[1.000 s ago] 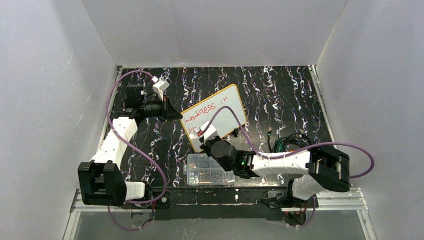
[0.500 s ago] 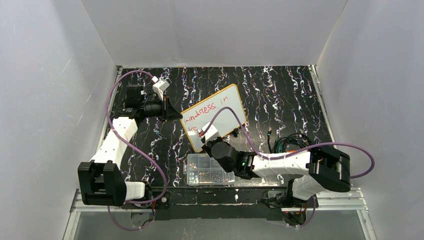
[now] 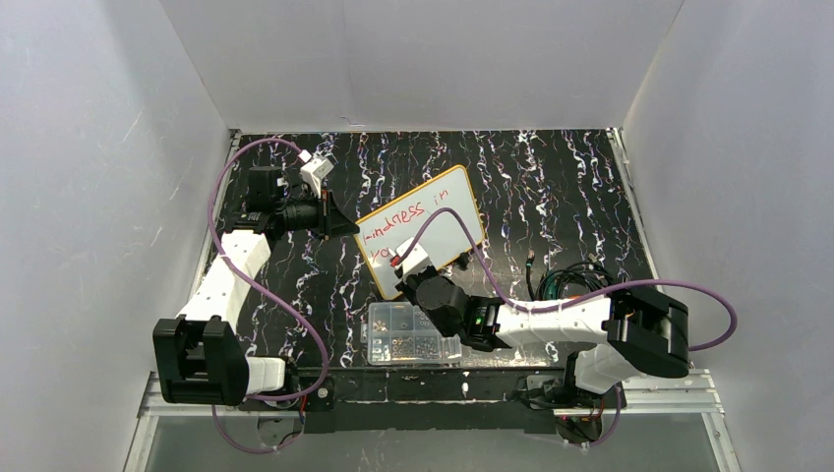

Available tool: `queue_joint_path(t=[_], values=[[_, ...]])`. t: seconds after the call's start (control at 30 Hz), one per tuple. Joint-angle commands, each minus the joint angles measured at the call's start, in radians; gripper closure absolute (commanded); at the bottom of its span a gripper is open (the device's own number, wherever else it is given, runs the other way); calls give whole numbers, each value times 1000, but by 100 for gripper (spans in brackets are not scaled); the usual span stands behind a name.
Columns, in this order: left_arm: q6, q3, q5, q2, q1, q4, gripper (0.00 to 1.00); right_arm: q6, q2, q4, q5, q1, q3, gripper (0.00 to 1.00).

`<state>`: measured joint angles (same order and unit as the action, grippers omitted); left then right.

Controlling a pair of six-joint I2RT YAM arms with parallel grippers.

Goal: Write a sentence on the whiteboard

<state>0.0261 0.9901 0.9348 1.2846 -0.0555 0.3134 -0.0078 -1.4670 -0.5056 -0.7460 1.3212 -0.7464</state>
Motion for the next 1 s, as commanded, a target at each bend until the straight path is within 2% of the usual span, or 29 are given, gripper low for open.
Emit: queue_joint_path(t=[0.0, 0.47, 0.97], values=[[-3, -1, 39, -42, -4, -8, 100, -17, 37, -69, -40, -5, -17, 99], [-3, -3, 39, -42, -4, -8, 100, 0, -19, -27, -30, -13, -42, 99], [-3, -3, 40, -43, -4, -8, 100, 64, 15, 47, -36, -11, 5, 99]])
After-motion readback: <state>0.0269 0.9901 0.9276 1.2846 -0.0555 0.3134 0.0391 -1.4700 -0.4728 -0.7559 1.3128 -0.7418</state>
